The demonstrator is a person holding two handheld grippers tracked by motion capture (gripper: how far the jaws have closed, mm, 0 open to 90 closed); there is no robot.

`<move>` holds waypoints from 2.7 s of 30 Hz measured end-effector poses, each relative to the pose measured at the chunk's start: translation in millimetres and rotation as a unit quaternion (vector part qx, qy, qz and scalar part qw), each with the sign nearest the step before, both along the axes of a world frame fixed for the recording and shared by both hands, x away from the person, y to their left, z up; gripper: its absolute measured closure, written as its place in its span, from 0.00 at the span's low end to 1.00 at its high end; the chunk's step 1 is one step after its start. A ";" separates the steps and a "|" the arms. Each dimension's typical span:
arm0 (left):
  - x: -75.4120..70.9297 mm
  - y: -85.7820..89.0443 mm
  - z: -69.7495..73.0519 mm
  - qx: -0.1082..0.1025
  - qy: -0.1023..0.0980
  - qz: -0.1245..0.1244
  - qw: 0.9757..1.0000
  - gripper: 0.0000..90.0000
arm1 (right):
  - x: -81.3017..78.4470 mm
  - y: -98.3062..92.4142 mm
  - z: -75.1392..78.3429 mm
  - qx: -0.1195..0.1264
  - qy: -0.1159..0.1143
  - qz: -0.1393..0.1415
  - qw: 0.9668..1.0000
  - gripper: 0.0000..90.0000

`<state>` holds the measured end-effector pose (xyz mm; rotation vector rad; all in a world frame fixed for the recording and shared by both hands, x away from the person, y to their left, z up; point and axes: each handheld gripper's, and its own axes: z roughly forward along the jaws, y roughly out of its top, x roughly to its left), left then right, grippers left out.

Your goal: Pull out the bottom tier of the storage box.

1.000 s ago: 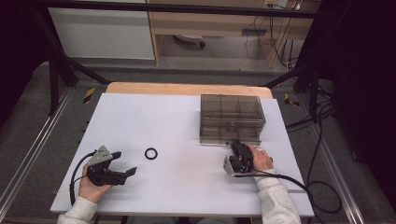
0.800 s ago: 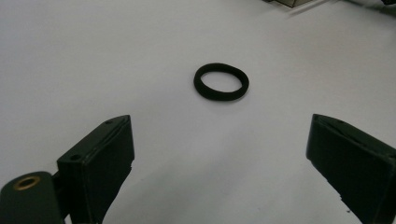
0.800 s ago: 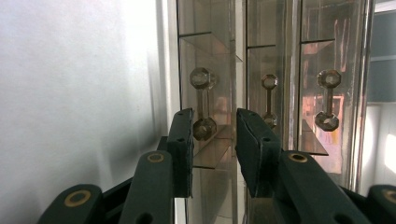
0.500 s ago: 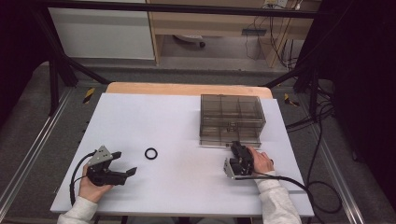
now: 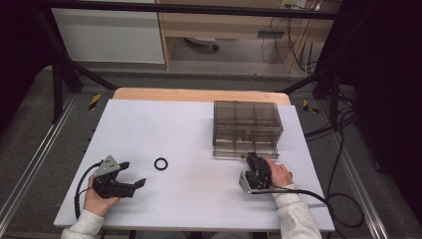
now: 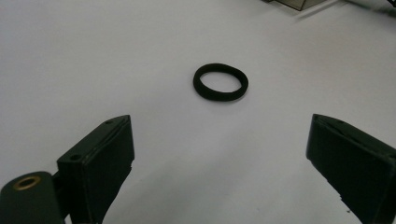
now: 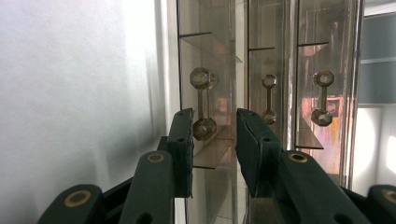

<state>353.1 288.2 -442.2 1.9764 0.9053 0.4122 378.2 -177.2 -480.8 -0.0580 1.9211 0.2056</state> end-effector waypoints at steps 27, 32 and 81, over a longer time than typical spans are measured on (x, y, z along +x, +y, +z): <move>0.0 0.0 0.2 -0.001 0.000 0.000 1.000 0.08 | -8.8 -1.8 -0.7 0.002 0.020 -0.001 1.000 0.74; -0.1 0.2 0.4 -0.002 0.000 -0.001 1.000 0.08 | -7.5 -2.2 0.2 0.006 0.028 -0.001 1.000 0.74; 0.4 0.8 -0.1 -0.003 0.004 0.002 1.000 0.08 | -5.6 -17.5 42.9 0.359 0.267 -0.049 0.893 0.10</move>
